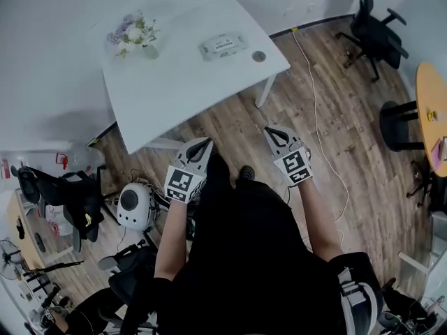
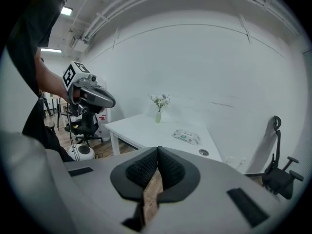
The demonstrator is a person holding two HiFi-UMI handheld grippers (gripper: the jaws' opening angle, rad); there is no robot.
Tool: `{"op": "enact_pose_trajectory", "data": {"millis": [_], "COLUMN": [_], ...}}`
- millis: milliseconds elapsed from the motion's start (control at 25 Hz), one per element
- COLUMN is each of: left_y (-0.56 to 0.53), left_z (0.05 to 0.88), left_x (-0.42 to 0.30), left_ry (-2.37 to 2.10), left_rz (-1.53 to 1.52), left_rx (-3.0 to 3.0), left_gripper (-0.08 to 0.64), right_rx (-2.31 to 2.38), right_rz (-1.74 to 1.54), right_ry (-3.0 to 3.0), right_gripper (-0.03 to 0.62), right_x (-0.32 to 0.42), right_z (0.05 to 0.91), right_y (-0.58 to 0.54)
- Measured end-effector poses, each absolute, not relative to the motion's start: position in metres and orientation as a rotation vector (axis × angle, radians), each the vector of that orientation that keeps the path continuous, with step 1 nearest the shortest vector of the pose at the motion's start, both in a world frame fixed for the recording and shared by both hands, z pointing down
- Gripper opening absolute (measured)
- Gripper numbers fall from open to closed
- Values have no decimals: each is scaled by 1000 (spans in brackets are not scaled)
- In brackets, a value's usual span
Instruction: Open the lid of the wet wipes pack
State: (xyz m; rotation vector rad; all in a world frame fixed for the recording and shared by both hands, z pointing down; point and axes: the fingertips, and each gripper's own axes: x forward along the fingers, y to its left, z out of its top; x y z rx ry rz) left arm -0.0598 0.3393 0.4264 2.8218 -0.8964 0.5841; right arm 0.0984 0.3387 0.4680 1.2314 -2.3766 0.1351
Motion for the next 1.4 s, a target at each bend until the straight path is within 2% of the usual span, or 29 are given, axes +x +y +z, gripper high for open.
{"op": "enact_pose_trajectory", "data": {"millis": [600,1400], "left_y": [327,276], "left_z": [427,439], "left_x": [-33,-49], "left_ry": [-829,-798], "left_rz": [576,558], "left_rx": [2849,2832], "left_gripper": [23,23], "right_rx": [1285,1282], "right_rz": [169,186], "right_ry": [-2339,-2305], "right_gripper": [17,17], "right_x": [123,106], "right_z": [473,481], "right_y": [339,297]}}
